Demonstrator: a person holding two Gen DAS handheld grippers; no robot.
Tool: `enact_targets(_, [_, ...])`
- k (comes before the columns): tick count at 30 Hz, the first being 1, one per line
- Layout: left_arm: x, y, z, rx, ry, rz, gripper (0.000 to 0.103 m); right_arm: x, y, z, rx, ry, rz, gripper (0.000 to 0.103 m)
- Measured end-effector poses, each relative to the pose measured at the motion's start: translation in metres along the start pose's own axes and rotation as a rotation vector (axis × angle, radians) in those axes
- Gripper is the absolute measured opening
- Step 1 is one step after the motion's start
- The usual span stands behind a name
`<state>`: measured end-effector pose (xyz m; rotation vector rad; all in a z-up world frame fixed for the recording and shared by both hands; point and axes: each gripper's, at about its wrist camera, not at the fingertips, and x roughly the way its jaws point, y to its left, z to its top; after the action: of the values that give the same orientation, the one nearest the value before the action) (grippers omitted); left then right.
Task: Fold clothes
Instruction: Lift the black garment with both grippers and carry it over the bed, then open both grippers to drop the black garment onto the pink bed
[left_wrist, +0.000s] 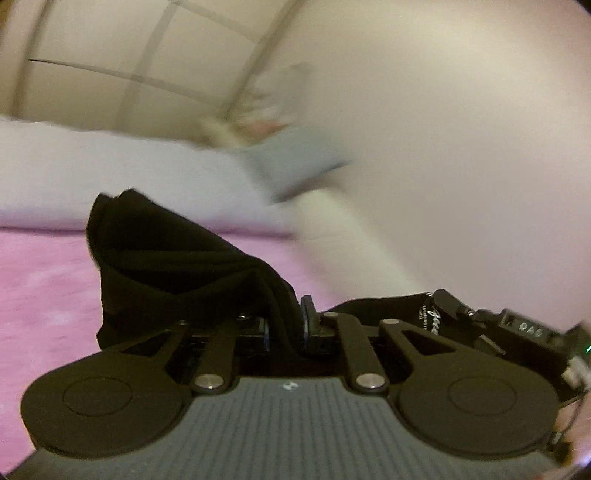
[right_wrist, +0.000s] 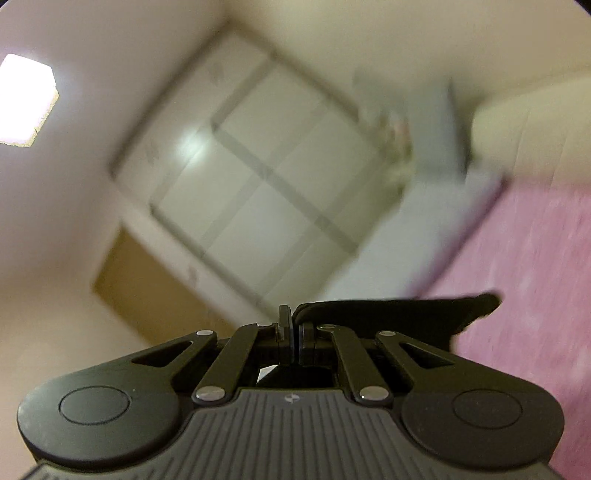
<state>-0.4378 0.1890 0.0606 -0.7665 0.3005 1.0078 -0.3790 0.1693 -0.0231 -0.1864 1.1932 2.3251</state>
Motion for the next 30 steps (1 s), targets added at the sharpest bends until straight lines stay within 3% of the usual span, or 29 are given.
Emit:
enact_targets(2, [-0.001,0.045,-0.014,0.000,0.058,0.124,0.023,0.051,0.021,-0.027,0.002,0.171,-0.069,0.007])
enact_targets(4, [-0.013,0.080,-0.038,-0.030,0.108,0.223,0.023,0.101,0.040,-0.055,0.003,0.342,-0.141,0.007])
enact_targets(6, [-0.026,0.114,-0.062,-0.064,0.161,0.321,0.027,0.128,0.032,-0.093,-0.016,0.516,-0.256,0.013])
enact_targets(7, [-0.034,0.126,-0.075,-0.095,0.181,0.352,0.029,0.135,0.029,-0.111,-0.016,0.598,-0.274,0.015])
enact_targets(9, [-0.051,0.147,-0.103,-0.169,0.218,0.401,0.030,0.137,0.045,-0.148,-0.002,0.683,-0.295,0.028])
enact_targets(12, [-0.076,0.169,-0.136,-0.259,0.260,0.450,0.030,0.130,0.061,-0.177,-0.033,0.727,-0.286,0.033])
enact_targets(16, [-0.095,0.166,-0.179,-0.305,0.284,0.471,0.036,0.115,0.072,-0.174,-0.091,0.731,-0.275,0.036])
enact_targets(18, [-0.105,0.153,-0.191,-0.297,0.283,0.475,0.036,0.103,0.078,-0.177,-0.124,0.730,-0.267,0.045])
enact_targets(23, [-0.112,0.110,-0.194,-0.239,0.257,0.474,0.045,0.085,0.081,-0.196,-0.198,0.749,-0.257,0.049])
enact_targets(30, [-0.124,0.061,-0.216,-0.190,0.242,0.523,0.047,0.038,0.064,-0.211,-0.226,0.773,-0.258,0.054])
